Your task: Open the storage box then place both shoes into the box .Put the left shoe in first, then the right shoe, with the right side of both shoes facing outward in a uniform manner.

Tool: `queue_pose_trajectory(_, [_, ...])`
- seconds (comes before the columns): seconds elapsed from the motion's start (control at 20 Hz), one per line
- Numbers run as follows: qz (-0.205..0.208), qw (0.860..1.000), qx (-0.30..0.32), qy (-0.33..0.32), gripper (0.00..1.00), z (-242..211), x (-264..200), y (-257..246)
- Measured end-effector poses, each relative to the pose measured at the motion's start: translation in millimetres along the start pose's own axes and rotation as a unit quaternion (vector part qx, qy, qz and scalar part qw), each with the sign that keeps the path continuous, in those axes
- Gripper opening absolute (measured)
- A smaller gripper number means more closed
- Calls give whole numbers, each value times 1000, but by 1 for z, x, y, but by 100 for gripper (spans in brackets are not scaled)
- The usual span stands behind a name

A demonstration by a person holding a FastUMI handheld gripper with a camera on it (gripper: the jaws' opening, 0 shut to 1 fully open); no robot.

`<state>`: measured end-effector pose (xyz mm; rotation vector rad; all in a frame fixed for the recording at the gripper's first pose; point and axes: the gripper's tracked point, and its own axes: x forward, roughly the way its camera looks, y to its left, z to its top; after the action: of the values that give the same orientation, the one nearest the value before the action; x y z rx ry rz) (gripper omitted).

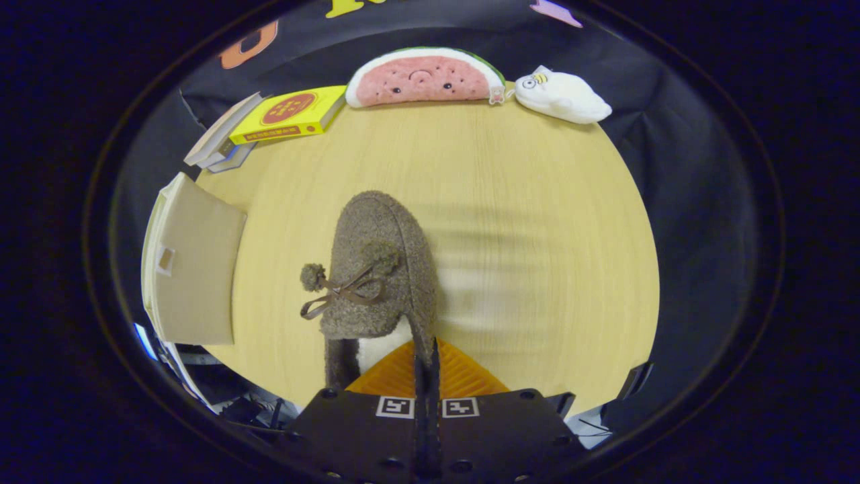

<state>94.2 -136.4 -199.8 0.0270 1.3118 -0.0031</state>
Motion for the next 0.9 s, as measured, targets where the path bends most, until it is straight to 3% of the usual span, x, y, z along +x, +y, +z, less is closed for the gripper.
queue_pose_trajectory(0.5, [54,998,0,-39,0,2,-86,98])
queue_pose_trajectory(0.9, [107,992,35,-53,0,3,-124,217])
